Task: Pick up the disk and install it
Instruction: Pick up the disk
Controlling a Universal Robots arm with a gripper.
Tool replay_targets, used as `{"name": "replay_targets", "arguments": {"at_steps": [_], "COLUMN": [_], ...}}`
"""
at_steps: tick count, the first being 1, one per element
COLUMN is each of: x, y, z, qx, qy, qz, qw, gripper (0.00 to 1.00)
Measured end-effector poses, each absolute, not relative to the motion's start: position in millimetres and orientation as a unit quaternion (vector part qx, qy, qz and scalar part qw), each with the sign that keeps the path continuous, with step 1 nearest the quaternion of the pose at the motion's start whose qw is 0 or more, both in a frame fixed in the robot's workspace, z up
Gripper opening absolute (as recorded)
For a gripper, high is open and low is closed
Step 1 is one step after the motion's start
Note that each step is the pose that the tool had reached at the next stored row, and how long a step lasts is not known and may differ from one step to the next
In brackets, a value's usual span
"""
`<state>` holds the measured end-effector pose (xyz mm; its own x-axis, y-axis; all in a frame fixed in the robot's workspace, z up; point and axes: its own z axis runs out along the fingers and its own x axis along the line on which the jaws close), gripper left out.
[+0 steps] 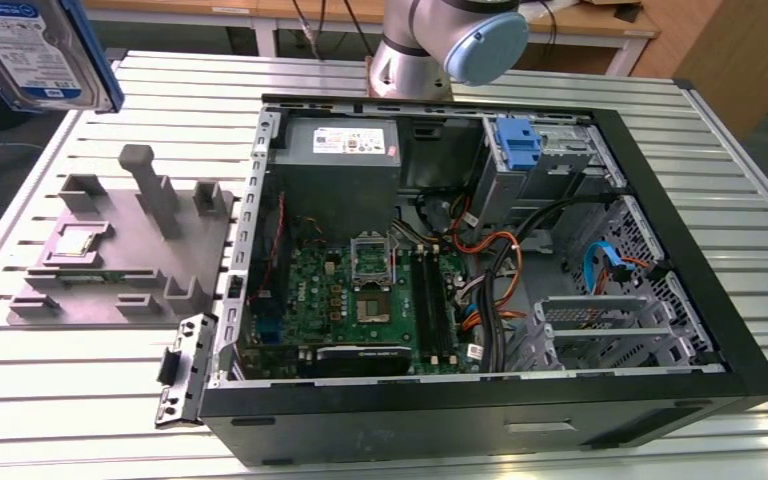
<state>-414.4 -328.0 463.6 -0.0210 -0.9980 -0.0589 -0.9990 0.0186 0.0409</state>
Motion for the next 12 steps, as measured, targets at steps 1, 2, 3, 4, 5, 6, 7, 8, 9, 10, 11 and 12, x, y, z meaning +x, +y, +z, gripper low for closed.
{"name": "replay_targets", "arguments": {"at_steps": [1, 2, 3, 4, 5, 6, 7, 8, 9, 10, 11, 12], "x": [-414.4, -414.4, -414.4, -414.4, -414.4, -414.4, -414.4, -414.4, -414.4, -414.4, -414.4, -414.4], "y": [-328.0, -328.0, -328.0, -328.0, -328.0, -328.0, -328.0, -328.0, -328.0, -328.0, -327.9, -328.0], "z": [464.4, 465.2, 465.9, 466.8, 467.4, 468.0, 468.4, 468.7, 469.1, 469.2, 469.3, 469.6], "qx": [-0.700, -0.700, -0.700, -0.700, -0.700, -0.700, -0.700, -0.700, -0.700, -0.700, -0.700, -0.700], "qy": [0.714, 0.714, 0.714, 0.714, 0.714, 0.714, 0.714, 0.714, 0.714, 0.714, 0.714, 0.714], "qz": [0.035, 0.035, 0.035, 0.035, 0.035, 0.035, 0.035, 0.035, 0.035, 0.035, 0.035, 0.035], "qw": [0.007, 0.007, 0.007, 0.007, 0.007, 0.007, 0.007, 0.007, 0.007, 0.007, 0.007, 0.007], "gripper": [0.35, 0.35, 0.35, 0.35, 0.35, 0.35, 0.35, 0.35, 0.35, 0.35, 0.35, 0.35]}}
